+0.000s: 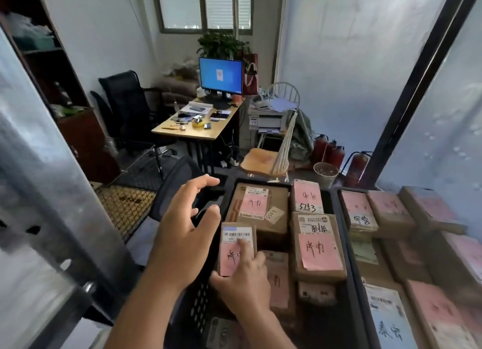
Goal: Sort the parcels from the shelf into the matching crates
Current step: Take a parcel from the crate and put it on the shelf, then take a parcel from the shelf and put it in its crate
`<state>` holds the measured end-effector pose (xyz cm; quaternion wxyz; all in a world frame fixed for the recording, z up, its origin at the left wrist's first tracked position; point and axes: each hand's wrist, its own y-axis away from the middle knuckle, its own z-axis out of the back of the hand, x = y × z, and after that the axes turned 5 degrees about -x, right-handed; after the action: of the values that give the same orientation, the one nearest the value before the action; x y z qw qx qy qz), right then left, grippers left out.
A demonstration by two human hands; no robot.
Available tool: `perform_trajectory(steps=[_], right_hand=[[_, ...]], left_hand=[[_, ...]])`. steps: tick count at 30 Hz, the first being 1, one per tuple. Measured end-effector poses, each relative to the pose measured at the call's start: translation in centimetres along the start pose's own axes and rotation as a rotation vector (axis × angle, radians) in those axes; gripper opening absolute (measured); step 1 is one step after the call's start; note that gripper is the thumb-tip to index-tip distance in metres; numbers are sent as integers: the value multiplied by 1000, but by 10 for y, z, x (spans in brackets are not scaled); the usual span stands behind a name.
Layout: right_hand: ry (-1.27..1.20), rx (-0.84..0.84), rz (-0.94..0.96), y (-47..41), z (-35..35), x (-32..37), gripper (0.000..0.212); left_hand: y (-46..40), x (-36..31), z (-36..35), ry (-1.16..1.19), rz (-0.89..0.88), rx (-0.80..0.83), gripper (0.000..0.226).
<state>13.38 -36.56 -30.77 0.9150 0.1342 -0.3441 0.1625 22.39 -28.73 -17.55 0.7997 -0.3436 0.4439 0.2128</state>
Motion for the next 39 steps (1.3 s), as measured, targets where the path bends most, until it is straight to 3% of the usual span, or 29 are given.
perform_trajectory(steps=[5,9,17,21,30,39], right_hand=[[0,31,-67,-9,-28,20,109],[-20,93,-42,-15,-8,19,106],[253,-110,364,-30,98,6,97],[298,-101,496,-20,160,-2,91],[278,0,772,42,224,-24,90],[226,301,1152,229,194,10,84]], left_hand=[[-33,18,-7,19,2,40,39],[-40,22,-15,19,-16,66,39],[-25,-2,-25,-234,-65,-10,44],[0,-38,-38,-388,-65,-91,42],[123,-112,-40,-578,31,-332,42],[340,-178,59,-790,259,-704,44]])
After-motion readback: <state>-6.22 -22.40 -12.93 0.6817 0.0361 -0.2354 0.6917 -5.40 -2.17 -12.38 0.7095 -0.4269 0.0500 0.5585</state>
